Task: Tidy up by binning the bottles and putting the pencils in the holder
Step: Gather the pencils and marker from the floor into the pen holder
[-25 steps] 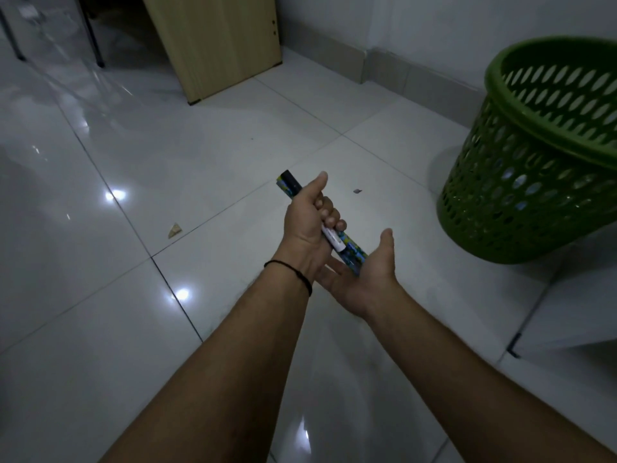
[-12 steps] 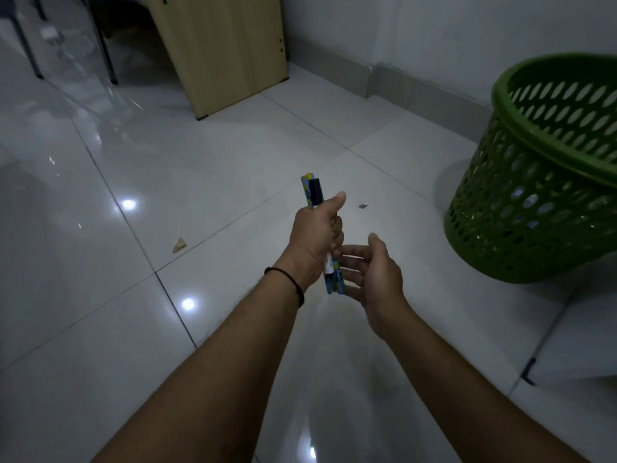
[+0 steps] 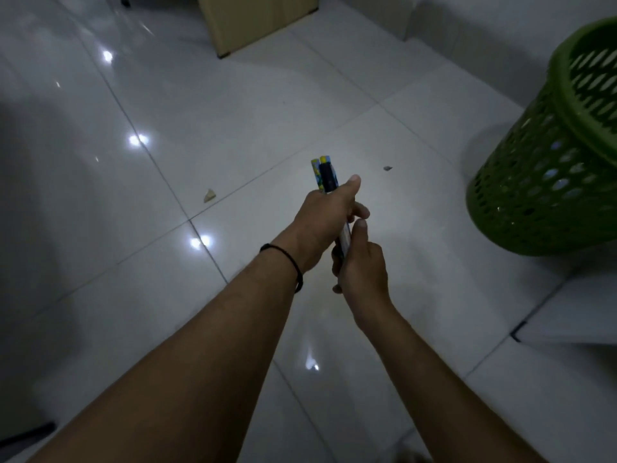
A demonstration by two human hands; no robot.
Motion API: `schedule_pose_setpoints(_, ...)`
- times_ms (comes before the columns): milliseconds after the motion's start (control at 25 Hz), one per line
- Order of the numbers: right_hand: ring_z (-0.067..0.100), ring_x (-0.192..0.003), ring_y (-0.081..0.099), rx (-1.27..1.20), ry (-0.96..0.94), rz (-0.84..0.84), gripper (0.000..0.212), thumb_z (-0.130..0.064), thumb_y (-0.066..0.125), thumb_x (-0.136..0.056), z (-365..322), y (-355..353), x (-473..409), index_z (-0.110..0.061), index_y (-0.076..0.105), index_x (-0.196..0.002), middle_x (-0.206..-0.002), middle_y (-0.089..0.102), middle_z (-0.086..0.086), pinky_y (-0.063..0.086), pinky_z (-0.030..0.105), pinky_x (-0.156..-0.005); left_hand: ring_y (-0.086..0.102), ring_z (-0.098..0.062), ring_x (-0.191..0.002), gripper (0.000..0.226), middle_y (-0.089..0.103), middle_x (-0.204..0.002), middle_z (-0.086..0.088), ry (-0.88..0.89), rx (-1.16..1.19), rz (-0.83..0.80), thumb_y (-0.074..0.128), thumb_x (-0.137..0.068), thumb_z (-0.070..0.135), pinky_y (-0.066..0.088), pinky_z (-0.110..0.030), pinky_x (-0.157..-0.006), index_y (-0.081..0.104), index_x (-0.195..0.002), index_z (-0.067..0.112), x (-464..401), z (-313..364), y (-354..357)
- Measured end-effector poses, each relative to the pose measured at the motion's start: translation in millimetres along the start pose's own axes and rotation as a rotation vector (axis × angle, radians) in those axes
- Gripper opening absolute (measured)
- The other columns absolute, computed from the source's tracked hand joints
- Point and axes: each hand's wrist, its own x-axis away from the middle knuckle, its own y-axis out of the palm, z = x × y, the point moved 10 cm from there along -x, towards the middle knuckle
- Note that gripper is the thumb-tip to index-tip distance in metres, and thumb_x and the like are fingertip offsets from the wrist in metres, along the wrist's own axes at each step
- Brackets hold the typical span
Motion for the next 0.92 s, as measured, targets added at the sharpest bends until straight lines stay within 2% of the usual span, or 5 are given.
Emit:
schedule_pose_setpoints(200, 0.016, -0.060, 0.058, -0.111, 0.026, -0.097, 0.052, -0.036, 0.028, -0.105, -96.2, -10.3, 122.8, -0.012, 0.061, -0.072, -0.066, 0.063, 0.005, 0.050, 0.034, -0.062, 0.060, -0.021, -0.117, 0.055, 0.074, -0.113, -0.001, -0.072, -0.047, -0.084, 0.047, -0.099, 0.050, 0.043, -0.029, -0.093, 0.076, -0.105, 0.004, 112.7, 88.5, -30.2)
schedule_pose_setpoints(400, 0.018, -0.087, 0.071, 0.015, -0.099, -0.556, 0.017, -0.011, 0.057, -0.078, -273.8, -44.4, 238.3, -0.014, 0.070, -0.089, -0.080, 0.074, 0.000, 0.054, 0.038, -0.084, 0.059, -0.007, -0.112, 0.049, 0.069, -0.122, 0.000, 0.040, -0.153, -0.142, 0.044, -0.098, 0.054, 0.040, -0.020, -0.081, 0.081, -0.091, 0.022, 233.1, 257.5, -42.1)
schedule_pose_setpoints(560, 0.024, -0.072, 0.070, 0.258, -0.276, -0.366, 0.012, -0.006, 0.058, -0.082, -420.2, -90.4, 319.4, -0.005, 0.070, -0.086, -0.073, 0.073, 0.008, 0.056, 0.039, -0.069, 0.068, -0.015, -0.081, 0.064, 0.074, -0.096, -0.015, 0.230, -0.258, -0.149, 0.048, -0.097, 0.054, 0.047, -0.026, -0.062, 0.063, -0.042, 0.025, 335.1, 406.1, -37.4)
schedule_pose_setpoints(680, 0.022, -0.051, 0.060, 0.282, -0.398, -0.133, 0.016, -0.002, 0.049, -0.089, -501.1, -130.7, 374.9, 0.000, 0.063, -0.081, -0.062, 0.064, 0.011, 0.048, 0.037, -0.050, 0.062, -0.021, -0.066, 0.063, 0.052, -0.059, -0.008, 0.399, -0.385, -0.128, 0.049, -0.096, 0.055, 0.052, -0.039, -0.066, 0.051, -0.054, 0.009, 406.4, 497.0, -30.4)
schedule_pose_setpoints(920, 0.000, -0.050, 0.053, 0.130, -0.694, 0.156, 0.039, 0.004, 0.049, -0.085, -603.5, -231.7, 497.2, -0.027, 0.052, -0.062, -0.056, 0.055, -0.009, 0.037, 0.021, -0.045, 0.054, -0.012, -0.052, 0.050, 0.054, -0.052, -0.001, 0.705, -0.341, -0.129, 0.063, -0.090, 0.052, 0.048, -0.030, -0.063, 0.060, -0.071, 0.006, 537.2, 626.4, 8.2)
